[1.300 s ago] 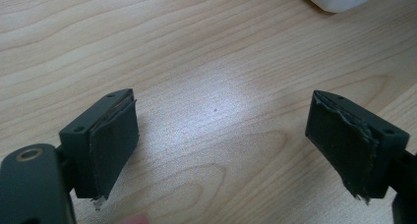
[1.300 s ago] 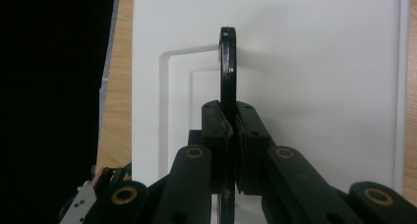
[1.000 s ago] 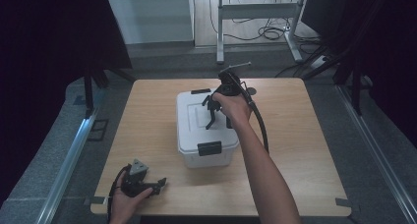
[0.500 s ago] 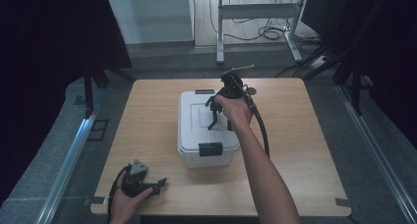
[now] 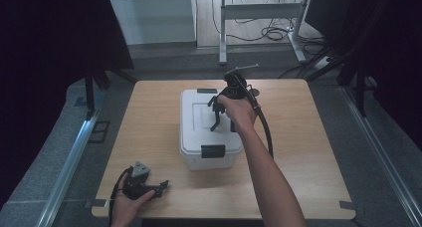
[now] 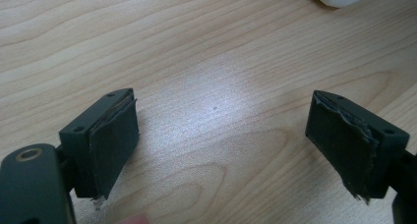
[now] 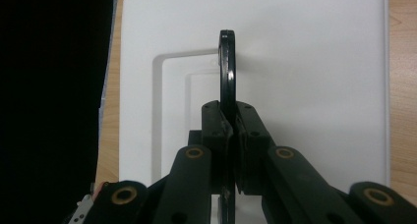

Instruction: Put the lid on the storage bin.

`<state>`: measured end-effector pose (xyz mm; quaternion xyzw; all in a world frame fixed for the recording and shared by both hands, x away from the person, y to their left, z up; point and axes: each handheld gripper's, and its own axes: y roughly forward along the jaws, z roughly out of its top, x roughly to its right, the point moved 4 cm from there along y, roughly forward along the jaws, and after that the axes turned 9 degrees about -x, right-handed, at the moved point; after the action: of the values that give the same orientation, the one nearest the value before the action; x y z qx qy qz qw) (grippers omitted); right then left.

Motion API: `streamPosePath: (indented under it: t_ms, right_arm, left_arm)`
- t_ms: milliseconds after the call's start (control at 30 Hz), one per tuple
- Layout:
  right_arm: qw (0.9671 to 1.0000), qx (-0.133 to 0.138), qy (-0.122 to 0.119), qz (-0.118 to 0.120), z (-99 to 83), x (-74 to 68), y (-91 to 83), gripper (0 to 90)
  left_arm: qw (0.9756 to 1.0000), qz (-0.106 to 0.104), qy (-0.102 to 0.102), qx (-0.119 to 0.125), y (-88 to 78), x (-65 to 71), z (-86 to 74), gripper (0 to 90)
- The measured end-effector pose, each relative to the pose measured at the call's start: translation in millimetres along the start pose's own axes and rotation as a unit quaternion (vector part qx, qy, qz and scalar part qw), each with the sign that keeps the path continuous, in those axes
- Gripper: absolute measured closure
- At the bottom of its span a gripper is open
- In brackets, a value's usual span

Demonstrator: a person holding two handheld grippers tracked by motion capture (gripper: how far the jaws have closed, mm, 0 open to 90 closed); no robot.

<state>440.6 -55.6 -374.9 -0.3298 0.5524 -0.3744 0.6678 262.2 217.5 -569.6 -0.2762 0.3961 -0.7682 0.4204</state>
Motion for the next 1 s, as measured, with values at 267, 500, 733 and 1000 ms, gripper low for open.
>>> streamPosePath:
  t_ms: [267,500,733,1000]
  right_arm:
    - [1.0,-0.001,0.006,-0.007,0.0,-5.1,0.8,85.5]
    - [0.9999,-0.007,0.005,-0.012,-1.4,-4.9,12.0,85.5]
    - [1.0,-0.003,0.003,-0.001,-1.8,0.5,12.8,85.3]
    - [1.0,-0.001,0.0,0.005,-1.5,3.2,13.5,82.7]
  left_arm:
    - [1.0,0.0,0.0,0.0,0.1,0.5,0.2,12.6]
    - [1.0,-0.001,0.0,0.0,0.0,0.0,0.1,12.6]
    - [1.0,-0.001,0.002,0.0,0.0,0.2,0.4,12.6]
    - [1.0,0.0,0.002,0.0,0.2,-0.6,0.2,12.6]
